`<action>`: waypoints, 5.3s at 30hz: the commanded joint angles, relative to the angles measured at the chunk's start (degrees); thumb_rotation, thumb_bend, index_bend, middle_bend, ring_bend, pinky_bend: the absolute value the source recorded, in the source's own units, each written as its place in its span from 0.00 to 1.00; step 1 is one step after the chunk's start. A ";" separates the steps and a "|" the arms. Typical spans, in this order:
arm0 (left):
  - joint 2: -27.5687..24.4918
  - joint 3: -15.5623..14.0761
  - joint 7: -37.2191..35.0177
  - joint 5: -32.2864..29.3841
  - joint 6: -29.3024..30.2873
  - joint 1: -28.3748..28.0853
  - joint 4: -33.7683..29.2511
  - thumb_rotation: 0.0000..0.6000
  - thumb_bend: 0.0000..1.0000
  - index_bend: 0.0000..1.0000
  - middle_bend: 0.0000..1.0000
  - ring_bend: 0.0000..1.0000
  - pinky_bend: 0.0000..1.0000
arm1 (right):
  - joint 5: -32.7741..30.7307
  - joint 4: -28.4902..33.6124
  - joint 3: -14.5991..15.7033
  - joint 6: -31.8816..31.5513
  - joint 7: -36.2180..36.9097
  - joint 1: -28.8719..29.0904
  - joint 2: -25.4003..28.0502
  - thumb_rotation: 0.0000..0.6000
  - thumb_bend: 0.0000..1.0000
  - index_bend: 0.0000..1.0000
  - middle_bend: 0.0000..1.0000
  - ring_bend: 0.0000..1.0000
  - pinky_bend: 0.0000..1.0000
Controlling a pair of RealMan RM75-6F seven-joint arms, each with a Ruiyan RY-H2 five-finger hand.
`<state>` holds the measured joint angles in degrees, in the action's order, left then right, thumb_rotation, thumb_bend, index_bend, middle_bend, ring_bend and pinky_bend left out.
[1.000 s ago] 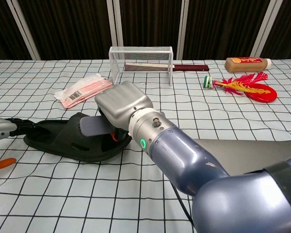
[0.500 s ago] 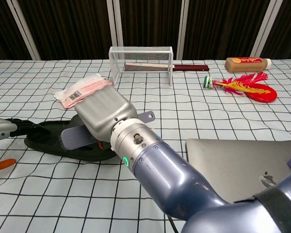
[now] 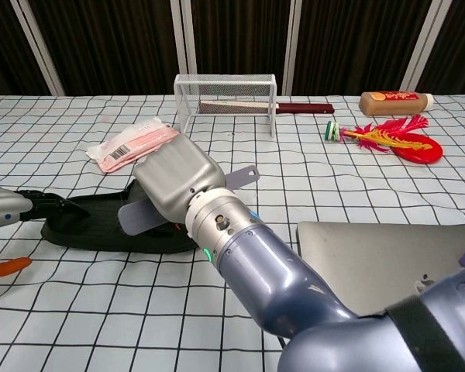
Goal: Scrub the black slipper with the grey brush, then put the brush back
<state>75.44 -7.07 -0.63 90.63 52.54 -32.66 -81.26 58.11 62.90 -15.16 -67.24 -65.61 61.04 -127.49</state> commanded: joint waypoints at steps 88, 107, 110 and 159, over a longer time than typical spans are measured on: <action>-8.69 -0.52 -13.09 9.32 23.04 7.50 1.08 1.00 0.22 0.00 0.02 0.00 0.01 | -15.65 -0.30 -1.87 6.40 -4.72 -17.53 27.59 1.00 0.73 0.68 0.66 0.57 0.62; -7.93 0.10 -13.16 8.57 20.02 6.85 1.80 1.00 0.22 0.00 0.02 0.00 0.01 | -40.07 11.14 2.67 5.49 -23.21 -14.90 34.14 1.00 0.73 0.48 0.59 0.57 0.62; -7.87 0.04 -13.18 8.89 20.46 7.06 1.65 1.00 0.22 0.00 0.02 0.00 0.01 | -39.28 13.55 3.51 4.99 -21.99 -14.42 35.02 1.00 0.73 0.35 0.52 0.53 0.62; -10.92 1.46 2.86 -0.78 35.25 22.57 -11.11 1.00 0.01 0.00 0.00 0.00 0.01 | 15.22 45.82 25.24 -29.67 31.58 -36.37 58.48 1.00 0.34 0.00 0.00 0.00 0.00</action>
<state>64.30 -6.30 -0.82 92.63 84.43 -13.32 -89.84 50.93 106.58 0.62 -82.85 -54.63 38.54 -74.98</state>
